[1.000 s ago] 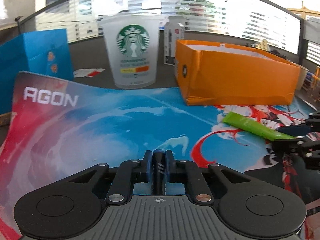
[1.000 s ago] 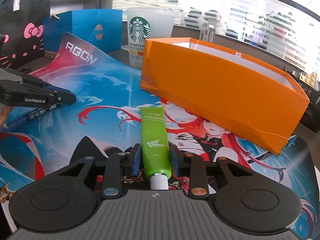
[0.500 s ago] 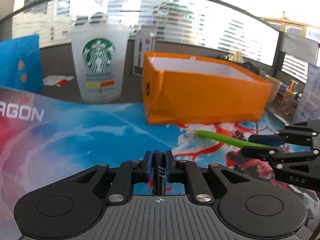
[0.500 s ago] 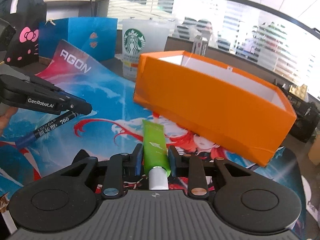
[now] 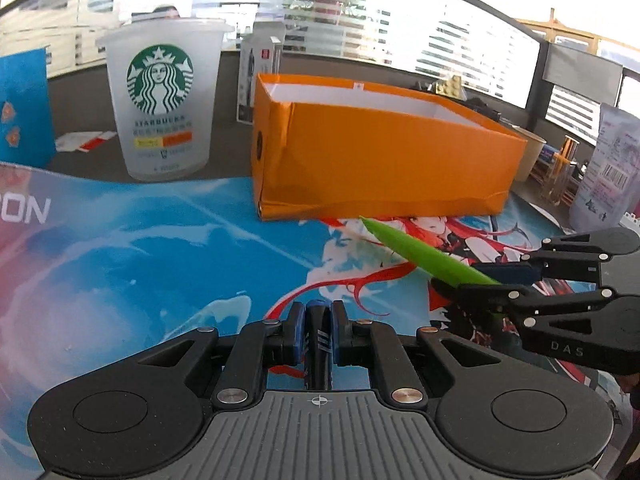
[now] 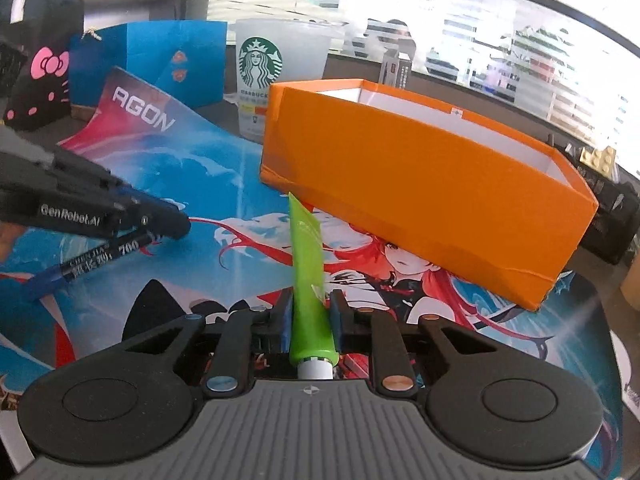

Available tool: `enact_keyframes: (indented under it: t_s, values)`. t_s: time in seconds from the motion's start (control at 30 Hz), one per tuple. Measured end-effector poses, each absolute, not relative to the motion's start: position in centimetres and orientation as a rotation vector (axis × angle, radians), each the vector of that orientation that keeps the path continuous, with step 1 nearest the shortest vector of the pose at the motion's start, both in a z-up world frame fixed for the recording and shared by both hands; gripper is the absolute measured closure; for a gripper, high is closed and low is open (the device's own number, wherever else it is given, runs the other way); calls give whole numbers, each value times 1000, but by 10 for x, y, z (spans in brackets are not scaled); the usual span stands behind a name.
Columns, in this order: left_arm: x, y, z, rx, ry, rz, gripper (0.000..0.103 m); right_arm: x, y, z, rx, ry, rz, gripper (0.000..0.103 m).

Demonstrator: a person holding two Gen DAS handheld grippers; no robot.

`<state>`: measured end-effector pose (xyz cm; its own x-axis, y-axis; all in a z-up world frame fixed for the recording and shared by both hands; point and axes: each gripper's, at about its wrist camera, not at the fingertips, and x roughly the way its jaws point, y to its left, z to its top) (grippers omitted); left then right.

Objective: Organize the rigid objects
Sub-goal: 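Lift the black marker with the left gripper while the right lifts the green tube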

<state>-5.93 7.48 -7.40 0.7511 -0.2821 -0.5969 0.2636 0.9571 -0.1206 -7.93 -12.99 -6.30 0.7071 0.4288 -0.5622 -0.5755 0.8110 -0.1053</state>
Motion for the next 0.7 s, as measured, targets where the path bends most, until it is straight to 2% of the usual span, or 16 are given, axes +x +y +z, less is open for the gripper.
enact_keyframes:
  t_s: [0.3, 0.43, 0.7]
  values:
    - [-59, 83, -74, -65, 654, -321, 92, -63, -130, -63, -214, 584, 605, 85]
    - [-65, 84, -55, -51, 593, -335, 92, -55, -145, -59, -16, 638, 688, 85]
    - [-65, 78, -18, -42, 475, -367, 92, -63, -146, -30, 6, 560, 691, 86]
